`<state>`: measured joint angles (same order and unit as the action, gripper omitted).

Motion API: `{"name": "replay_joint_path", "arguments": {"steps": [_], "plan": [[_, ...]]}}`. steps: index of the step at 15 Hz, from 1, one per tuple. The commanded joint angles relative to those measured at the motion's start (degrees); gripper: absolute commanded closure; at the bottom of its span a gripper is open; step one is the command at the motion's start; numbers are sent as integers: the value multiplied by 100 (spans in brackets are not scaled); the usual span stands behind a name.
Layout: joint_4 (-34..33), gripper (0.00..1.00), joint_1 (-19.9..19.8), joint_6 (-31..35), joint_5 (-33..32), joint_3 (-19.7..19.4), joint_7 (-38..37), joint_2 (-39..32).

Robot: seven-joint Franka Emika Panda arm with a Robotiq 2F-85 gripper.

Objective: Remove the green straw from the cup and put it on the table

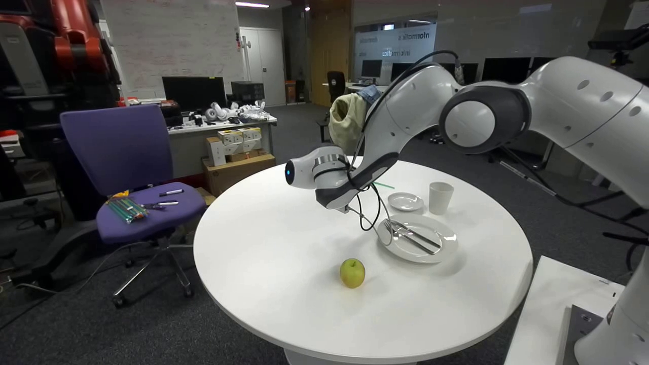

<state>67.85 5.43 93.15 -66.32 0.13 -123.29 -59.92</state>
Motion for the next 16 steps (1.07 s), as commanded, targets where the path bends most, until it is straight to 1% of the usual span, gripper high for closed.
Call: {"name": "replay_joint_path", "arguments": {"steps": [1,7,16], "plan": [[-314,100,62,2,260,-182,374,-153],[-536,100,54,0,327,-332,484,-323],[-1073,100,26,-69,399,-541,712,-667]]}}
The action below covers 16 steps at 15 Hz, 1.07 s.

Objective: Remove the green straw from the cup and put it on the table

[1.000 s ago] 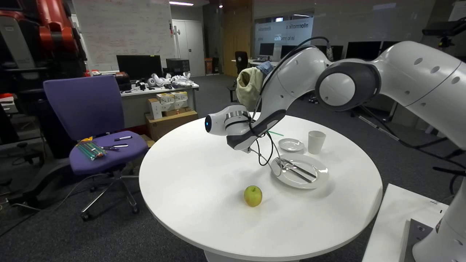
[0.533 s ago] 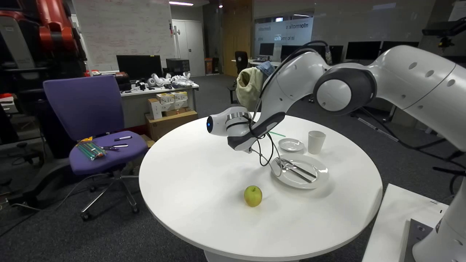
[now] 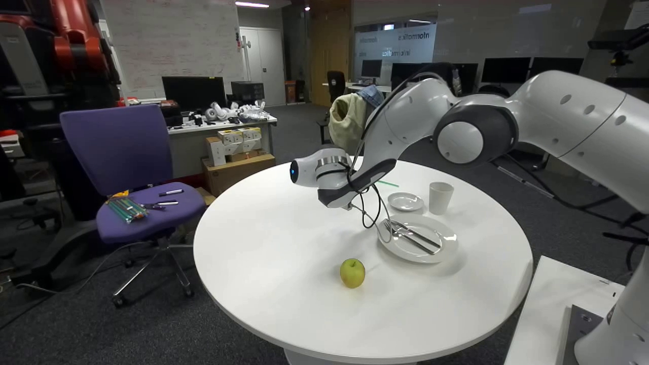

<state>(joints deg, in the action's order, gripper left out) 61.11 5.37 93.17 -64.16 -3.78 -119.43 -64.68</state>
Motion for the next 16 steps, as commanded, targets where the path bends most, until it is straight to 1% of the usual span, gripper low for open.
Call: {"name": "replay_joint_path", "arguments": {"steps": [1,2,3,5,8,9,10,13,14,16], "plan": [[-472,100,26,-79,204,-172,354,-237],[-516,100,24,-74,227,-192,380,-270],[-549,78,25,-70,251,-206,399,-292],[-643,66,23,-65,300,-239,448,-350],[-691,43,21,-56,373,-267,474,-372],[-691,40,21,-51,399,-276,475,-366],[-669,33,21,-45,418,-289,473,-347],[-607,25,16,-22,470,-321,452,-283],[-565,29,10,-8,481,-331,441,-245],[-513,31,7,10,471,-364,406,-207]]}}
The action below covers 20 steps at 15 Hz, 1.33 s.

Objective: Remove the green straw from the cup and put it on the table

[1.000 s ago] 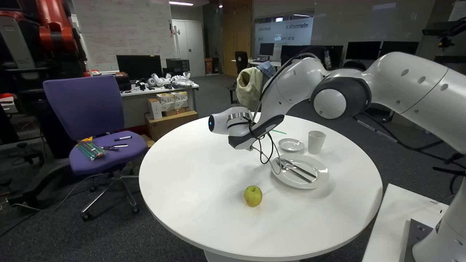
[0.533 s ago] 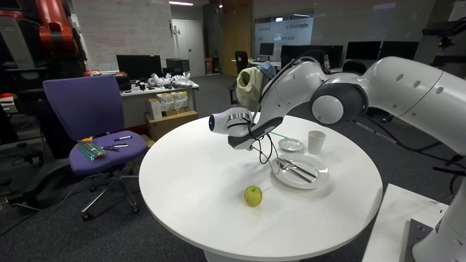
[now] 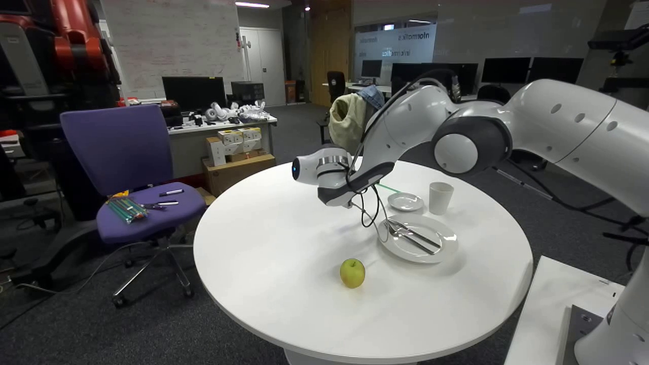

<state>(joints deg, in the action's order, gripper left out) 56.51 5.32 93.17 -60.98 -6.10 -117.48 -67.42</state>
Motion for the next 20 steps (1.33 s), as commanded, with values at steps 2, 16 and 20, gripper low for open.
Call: {"name": "replay_joint_path", "arguments": {"steps": [2,16,20], "plan": [[-9,31,12,11,117,-186,150,81],[132,0,-11,4,74,-451,-90,-36],[271,0,37,-3,14,-501,-396,-46]]}}
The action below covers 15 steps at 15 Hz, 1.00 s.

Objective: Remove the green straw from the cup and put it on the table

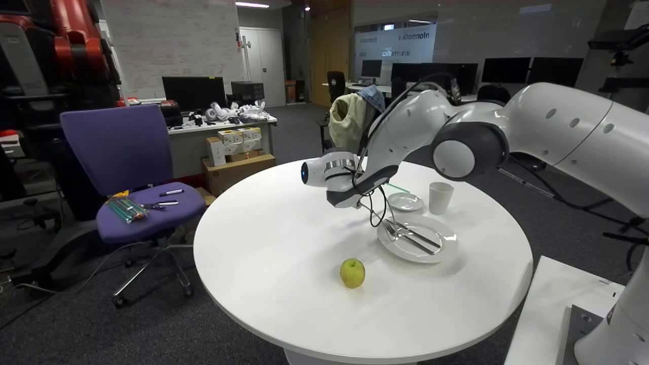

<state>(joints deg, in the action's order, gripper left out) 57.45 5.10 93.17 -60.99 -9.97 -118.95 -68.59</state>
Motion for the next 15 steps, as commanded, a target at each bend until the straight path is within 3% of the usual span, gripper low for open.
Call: {"name": "replay_joint_path", "arguments": {"steps": [1,9,13,15], "plan": [[214,0,80,-12,-12,-142,-409,70],[708,0,411,189,-876,-355,-2722,234],[831,0,351,121,-879,-196,-3046,321],[1094,0,235,318,-733,-17,-2770,558]]}}
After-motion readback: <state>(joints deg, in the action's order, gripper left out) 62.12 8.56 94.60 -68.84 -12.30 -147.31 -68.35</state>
